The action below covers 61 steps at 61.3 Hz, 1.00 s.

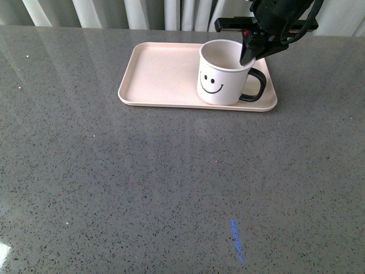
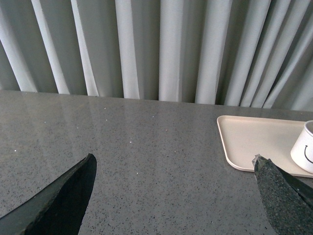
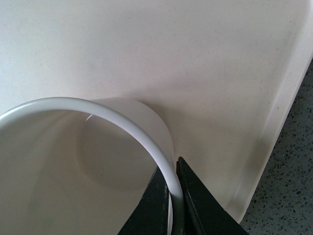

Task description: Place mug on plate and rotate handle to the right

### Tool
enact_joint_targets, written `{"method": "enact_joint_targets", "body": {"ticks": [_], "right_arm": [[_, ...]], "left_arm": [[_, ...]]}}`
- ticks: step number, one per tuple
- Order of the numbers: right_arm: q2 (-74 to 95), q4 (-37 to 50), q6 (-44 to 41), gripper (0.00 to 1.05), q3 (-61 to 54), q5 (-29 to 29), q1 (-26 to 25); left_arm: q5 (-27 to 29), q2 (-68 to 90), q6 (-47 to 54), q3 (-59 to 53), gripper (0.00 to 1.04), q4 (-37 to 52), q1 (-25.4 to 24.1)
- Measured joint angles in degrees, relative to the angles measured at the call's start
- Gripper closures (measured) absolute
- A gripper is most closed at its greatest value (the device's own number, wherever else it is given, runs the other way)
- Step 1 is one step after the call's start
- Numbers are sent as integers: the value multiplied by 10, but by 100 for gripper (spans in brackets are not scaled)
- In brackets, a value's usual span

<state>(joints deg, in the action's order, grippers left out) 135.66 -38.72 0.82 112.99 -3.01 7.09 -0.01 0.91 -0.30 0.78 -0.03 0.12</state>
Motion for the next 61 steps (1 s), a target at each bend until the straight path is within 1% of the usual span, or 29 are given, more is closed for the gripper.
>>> {"method": "enact_joint_targets", "body": {"ticks": [10, 25, 35, 44, 61], "right_arm": [[-5, -21, -29, 103, 30, 2, -1], [8, -59, -115, 103, 123, -30, -14], [72, -119, -192, 103, 234, -62, -26], [120, -154, -248, 103, 290, -78, -30], [176, -207, -309, 103, 395, -101, -29]], "left_arm": [[0, 0, 0, 0, 9, 0, 0], [0, 0, 0, 0, 9, 0, 0], [0, 0, 0, 0, 9, 0, 0], [0, 0, 0, 0, 9, 0, 0], [0, 0, 0, 0, 9, 0, 0]]}}
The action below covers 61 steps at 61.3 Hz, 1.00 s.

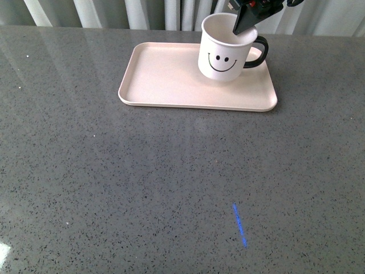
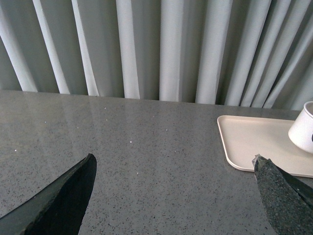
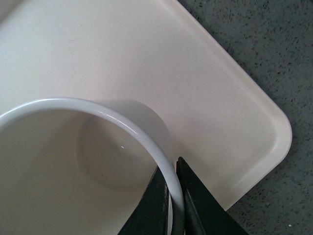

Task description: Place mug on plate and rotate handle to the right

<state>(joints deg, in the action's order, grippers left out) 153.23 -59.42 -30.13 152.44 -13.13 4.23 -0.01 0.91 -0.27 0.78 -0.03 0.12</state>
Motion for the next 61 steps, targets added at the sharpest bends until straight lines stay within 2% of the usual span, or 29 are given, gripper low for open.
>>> {"method": "enact_joint_targets", "body": {"ticks": [25, 61], "right_arm": [[23, -12, -42, 103, 15, -13, 10], [1, 17, -61, 103, -59, -14, 20]], "left_arm": [[0, 0, 0, 0, 9, 0, 0], [0, 0, 0, 0, 9, 0, 0]]}}
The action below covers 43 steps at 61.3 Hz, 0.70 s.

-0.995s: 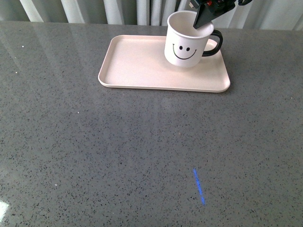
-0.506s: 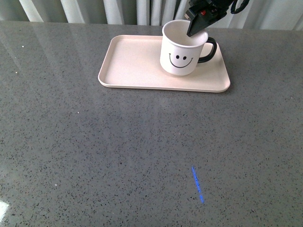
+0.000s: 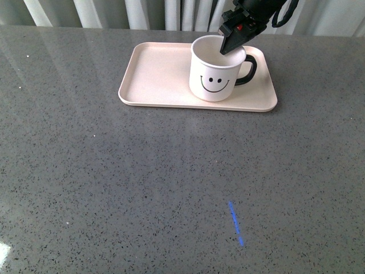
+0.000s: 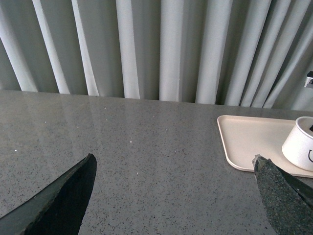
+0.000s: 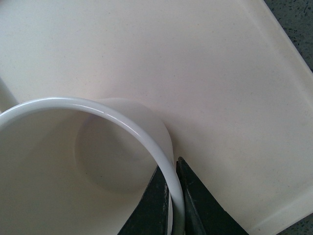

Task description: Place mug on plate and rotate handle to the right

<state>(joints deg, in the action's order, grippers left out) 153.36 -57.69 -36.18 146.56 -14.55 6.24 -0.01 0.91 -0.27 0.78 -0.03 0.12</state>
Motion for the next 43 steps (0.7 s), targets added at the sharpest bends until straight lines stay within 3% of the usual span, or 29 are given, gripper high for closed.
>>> {"method": "enact_joint_targets", "body": {"ticks": [4, 11, 43], "right_arm": [[-1, 0, -4, 103, -2, 2, 0], [-1, 0, -11, 88, -5, 6, 1], [-1, -26, -32, 8, 45, 15, 2]], "left_arm": [[0, 0, 0, 0, 9, 0, 0], [0, 0, 0, 0, 9, 0, 0], [0, 0, 0, 0, 9, 0, 0]]}}
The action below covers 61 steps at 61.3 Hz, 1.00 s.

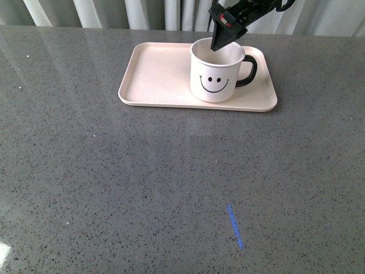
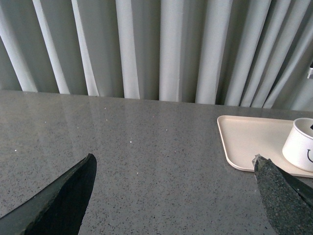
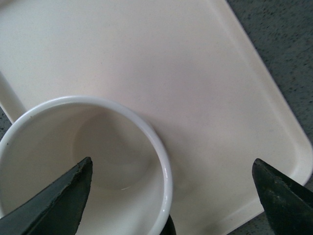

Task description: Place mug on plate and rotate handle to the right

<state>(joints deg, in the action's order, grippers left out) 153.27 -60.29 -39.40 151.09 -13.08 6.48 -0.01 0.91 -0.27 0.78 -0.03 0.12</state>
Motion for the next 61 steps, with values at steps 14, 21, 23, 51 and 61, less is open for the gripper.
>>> {"method": "enact_joint_targets", "body": {"ticks": [14, 21, 23, 51, 61], "right_arm": [[-40, 47, 9, 9, -58, -20, -3], [-118, 123, 17, 9, -176, -55, -3], [-158, 159, 21, 9, -233, -75, -3], [-423, 809, 282, 39, -780, 194, 16], [-553, 1116, 369, 70, -1016, 193, -4]], "left_arm": [[0, 0, 0, 0, 9, 0, 0], [0, 0, 0, 0, 9, 0, 0], [0, 0, 0, 0, 9, 0, 0], [0, 0, 0, 0, 9, 0, 0], [0, 0, 0, 0, 9, 0, 0]]}}
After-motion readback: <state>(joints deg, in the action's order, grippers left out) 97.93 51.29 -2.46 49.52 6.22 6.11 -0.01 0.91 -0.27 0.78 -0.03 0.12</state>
